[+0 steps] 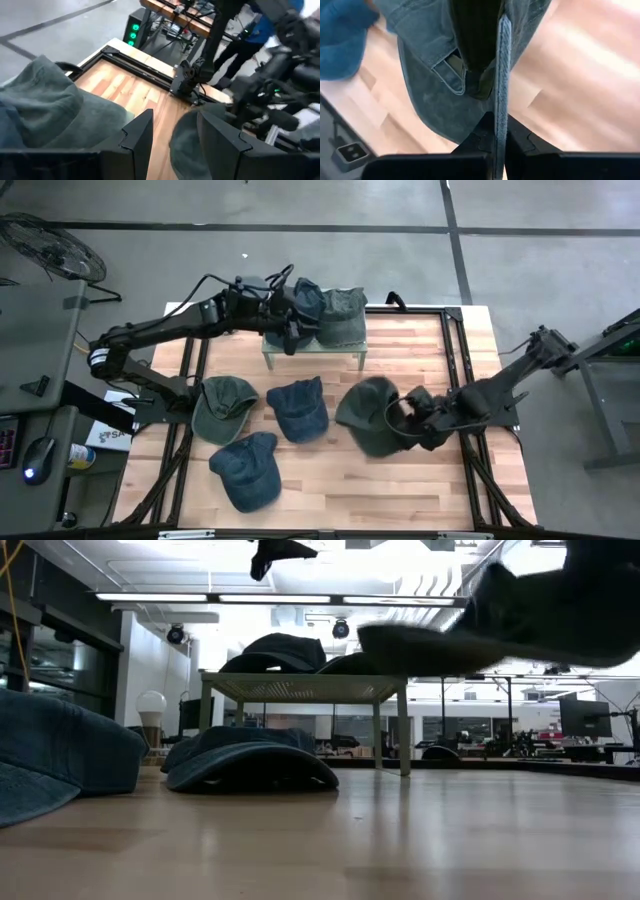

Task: Pick & Place hat
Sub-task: Stack the right gray cap on the gray cap on the shelf

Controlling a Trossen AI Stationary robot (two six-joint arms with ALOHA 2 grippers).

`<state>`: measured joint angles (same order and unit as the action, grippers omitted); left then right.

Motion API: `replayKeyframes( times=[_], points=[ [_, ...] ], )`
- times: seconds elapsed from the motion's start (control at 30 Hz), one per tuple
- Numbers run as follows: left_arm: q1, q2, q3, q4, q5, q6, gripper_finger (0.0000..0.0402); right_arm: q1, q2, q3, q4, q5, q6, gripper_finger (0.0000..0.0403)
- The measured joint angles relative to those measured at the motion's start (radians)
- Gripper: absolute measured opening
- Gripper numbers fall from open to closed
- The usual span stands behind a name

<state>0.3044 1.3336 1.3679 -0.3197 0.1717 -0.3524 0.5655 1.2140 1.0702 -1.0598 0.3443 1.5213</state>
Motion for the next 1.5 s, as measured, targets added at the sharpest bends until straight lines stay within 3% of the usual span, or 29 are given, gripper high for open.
replayKeyframes(
  times=[0.23, 0.5, 0.73, 1.0, 1.3, 1.5],
  points=[
    [-0.045, 0.016, 0.0, 0.095, -0.01, -0.078, 0.0152, 0.013, 0.0, 0.181, -0.244, 0.174, -0.17, 0.0003],
    [-0.09, 0.044, 0.003, 0.162, -0.064, -0.154, 0.0152, 0.013, 0.0, 0.239, -0.38, 0.273, -0.352, 0.0003],
    [-0.123, 0.076, -0.001, 0.161, -0.136, -0.196, 0.0152, 0.018, -0.001, 0.266, -0.514, 0.261, -0.347, 0.0003],
    [-0.174, 0.136, 0.0, 0.392, -0.138, -0.281, 0.0152, 0.031, -0.008, 0.299, -0.511, 0.208, -0.463, 0.0003],
    [-0.188, 0.186, 0.0, 0.501, -0.139, -0.198, 0.0152, 0.091, -0.027, 0.377, -0.441, 0.137, -0.673, 0.0003],
    [-0.189, 0.194, 0.0, 0.605, -0.096, -0.126, 0.0152, 0.092, -0.117, 0.36, -0.391, 0.177, -0.744, 0.0003]
  ],
)
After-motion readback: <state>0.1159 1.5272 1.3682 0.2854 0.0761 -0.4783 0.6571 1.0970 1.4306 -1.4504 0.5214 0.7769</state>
